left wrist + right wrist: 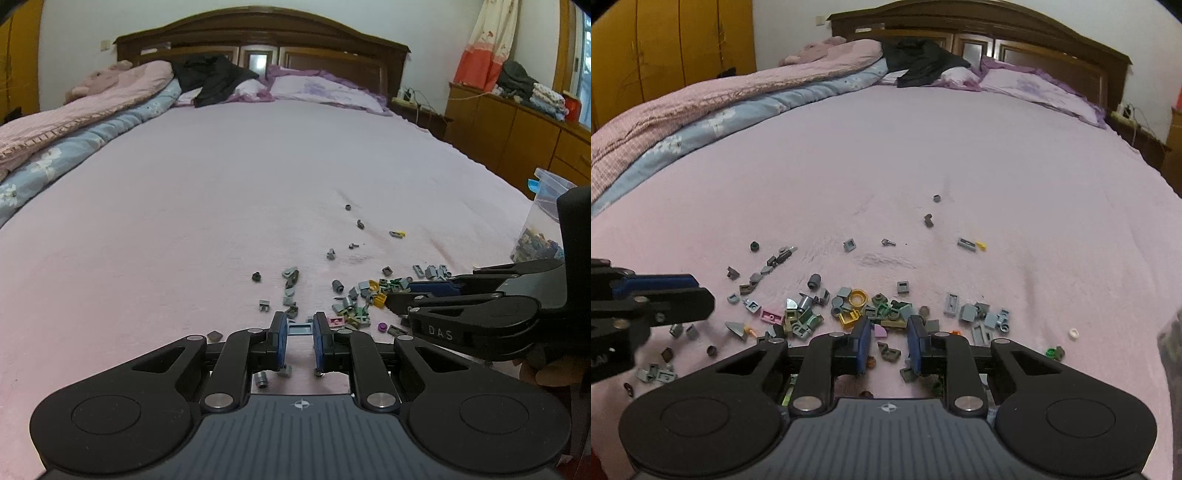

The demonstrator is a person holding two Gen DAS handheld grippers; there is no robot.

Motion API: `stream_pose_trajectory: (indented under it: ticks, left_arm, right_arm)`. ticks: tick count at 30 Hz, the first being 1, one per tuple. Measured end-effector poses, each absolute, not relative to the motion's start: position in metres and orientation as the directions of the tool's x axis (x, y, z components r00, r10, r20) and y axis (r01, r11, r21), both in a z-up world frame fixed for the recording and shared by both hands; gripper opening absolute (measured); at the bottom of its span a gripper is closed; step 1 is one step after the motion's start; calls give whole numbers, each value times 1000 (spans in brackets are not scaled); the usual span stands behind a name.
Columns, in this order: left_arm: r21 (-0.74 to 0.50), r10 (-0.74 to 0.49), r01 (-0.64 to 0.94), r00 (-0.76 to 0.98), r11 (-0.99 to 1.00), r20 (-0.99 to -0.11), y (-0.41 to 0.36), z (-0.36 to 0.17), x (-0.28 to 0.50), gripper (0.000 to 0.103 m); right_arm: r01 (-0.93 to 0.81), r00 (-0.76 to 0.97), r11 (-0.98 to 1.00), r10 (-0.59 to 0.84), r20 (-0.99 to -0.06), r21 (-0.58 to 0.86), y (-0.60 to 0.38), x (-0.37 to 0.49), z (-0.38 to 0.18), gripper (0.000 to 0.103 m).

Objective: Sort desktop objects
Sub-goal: 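Close the right tool on a grey brick while the left tool holds its brick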

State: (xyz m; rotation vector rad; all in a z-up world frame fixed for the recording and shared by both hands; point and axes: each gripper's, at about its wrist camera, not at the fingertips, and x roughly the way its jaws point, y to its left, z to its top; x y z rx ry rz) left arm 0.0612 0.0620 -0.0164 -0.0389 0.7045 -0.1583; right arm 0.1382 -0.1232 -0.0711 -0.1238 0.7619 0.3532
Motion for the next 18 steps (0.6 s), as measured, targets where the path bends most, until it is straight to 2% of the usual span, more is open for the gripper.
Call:
stream_pose_trajectory:
  ticks: [10, 13, 18]
  left_arm:
    - [-91, -159, 131, 753, 987, -639, 63, -15, 57, 17]
    - [-88, -156, 131, 755, 988, -636, 63, -14, 56, 17]
    - [-80, -154, 134, 759, 988, -633, 62, -10, 54, 17]
  right_arm:
    - [-364, 678, 931, 275, -682, 13, -121, 136, -75, 25]
    - [-372, 680, 928, 274, -680, 2, -119, 134, -74, 20]
    - [-382, 690, 924, 289, -663, 5, -119, 125, -64, 19]
